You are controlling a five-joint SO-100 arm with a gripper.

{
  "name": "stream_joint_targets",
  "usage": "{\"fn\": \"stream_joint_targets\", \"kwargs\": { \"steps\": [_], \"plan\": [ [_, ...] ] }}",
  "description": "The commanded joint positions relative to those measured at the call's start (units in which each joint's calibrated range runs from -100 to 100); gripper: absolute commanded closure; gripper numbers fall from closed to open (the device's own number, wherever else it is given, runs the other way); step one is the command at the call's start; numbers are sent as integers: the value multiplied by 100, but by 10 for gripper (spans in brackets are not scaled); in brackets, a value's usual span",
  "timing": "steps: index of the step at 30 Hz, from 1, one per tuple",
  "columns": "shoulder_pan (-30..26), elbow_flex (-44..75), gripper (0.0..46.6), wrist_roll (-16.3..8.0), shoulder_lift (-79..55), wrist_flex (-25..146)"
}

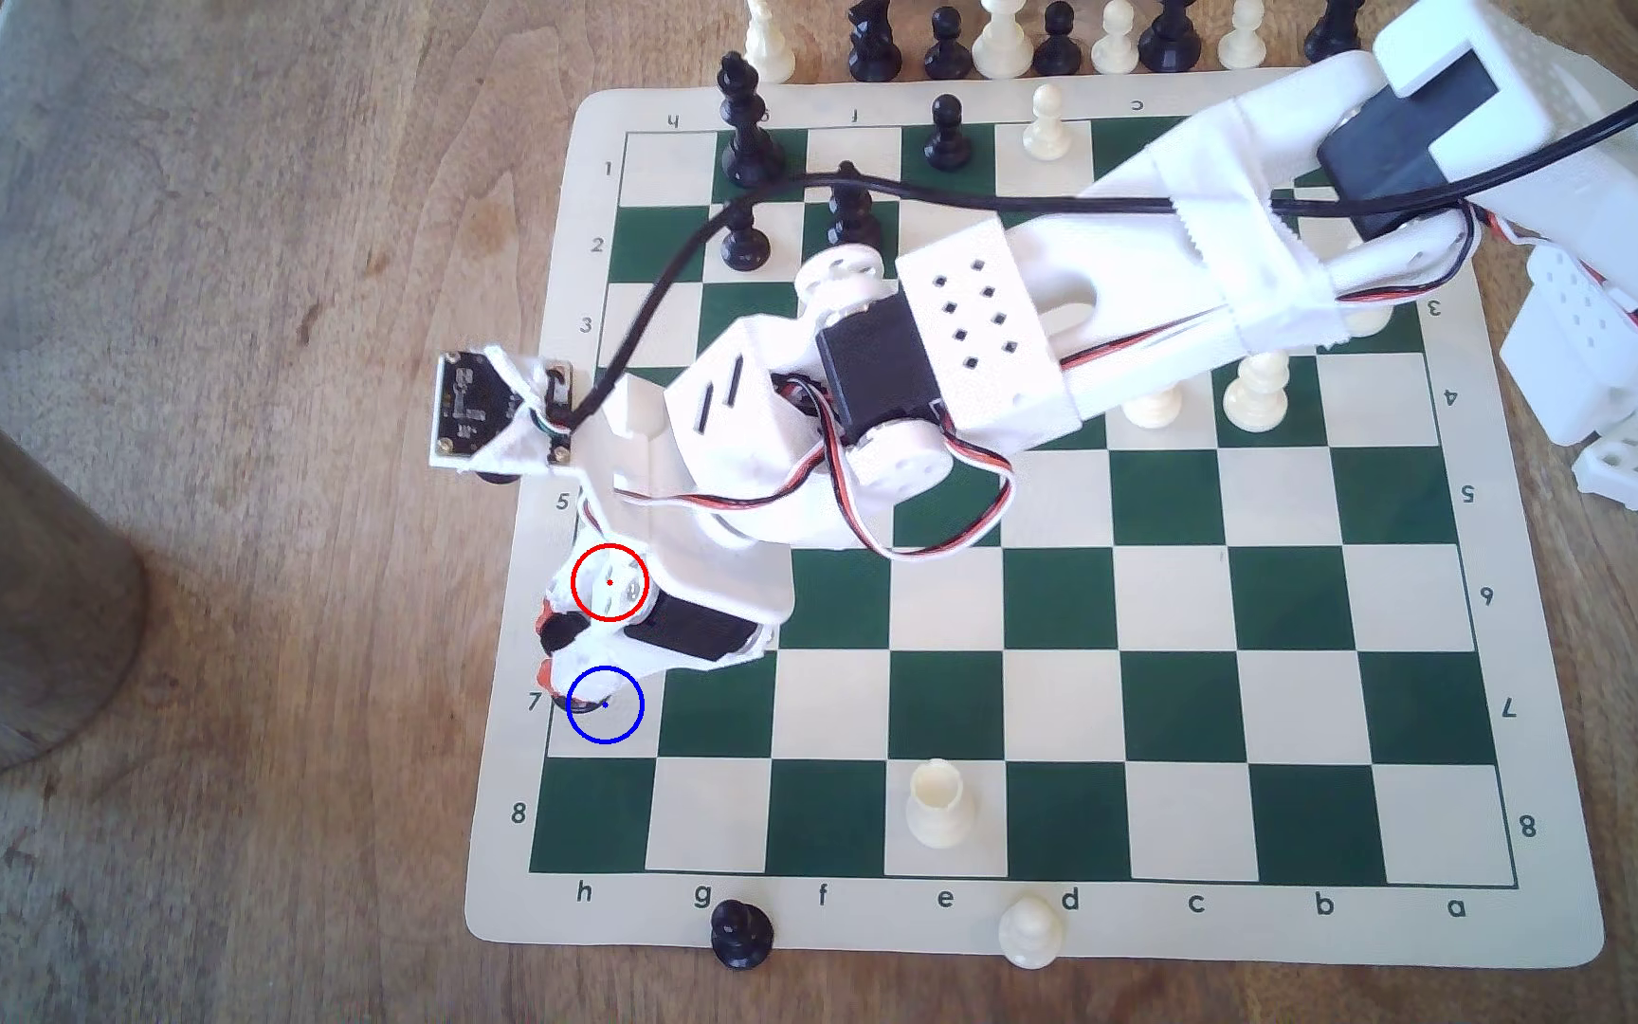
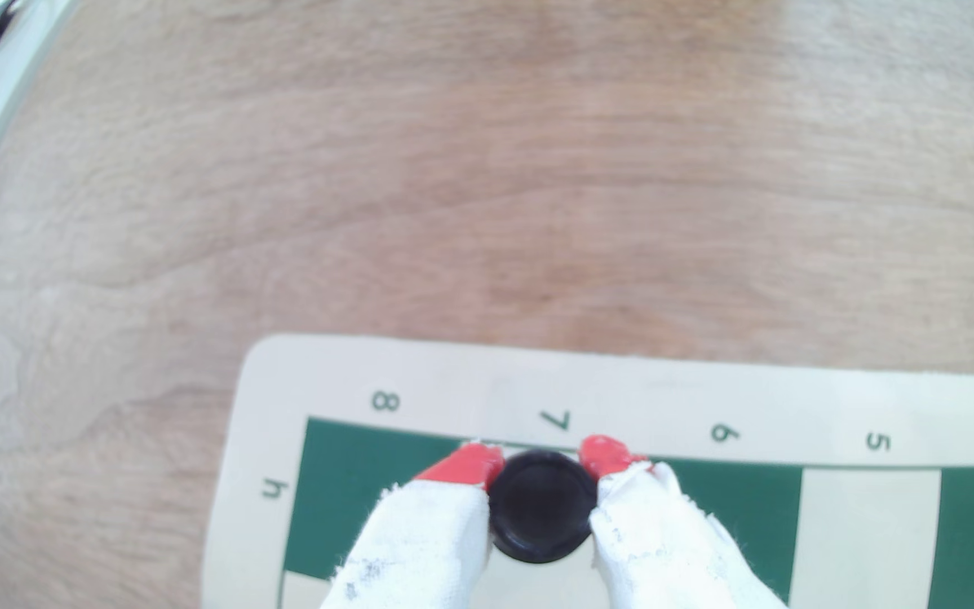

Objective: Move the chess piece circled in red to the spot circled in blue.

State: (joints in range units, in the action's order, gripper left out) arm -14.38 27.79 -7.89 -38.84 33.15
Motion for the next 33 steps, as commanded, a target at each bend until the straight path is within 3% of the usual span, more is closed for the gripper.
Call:
{"fn": "stream_joint_targets", "kwargs": {
  "steps": [1,24,25,26,33],
  "plan": [
    [-21,566,465,-10,242,60],
    [-21,675,461,10,-21,125],
    [-13,793,351,0,-64,256],
    [-5,829,303,-10,-72,297],
    [-5,847,251,-24,72,510]
  ]
}}
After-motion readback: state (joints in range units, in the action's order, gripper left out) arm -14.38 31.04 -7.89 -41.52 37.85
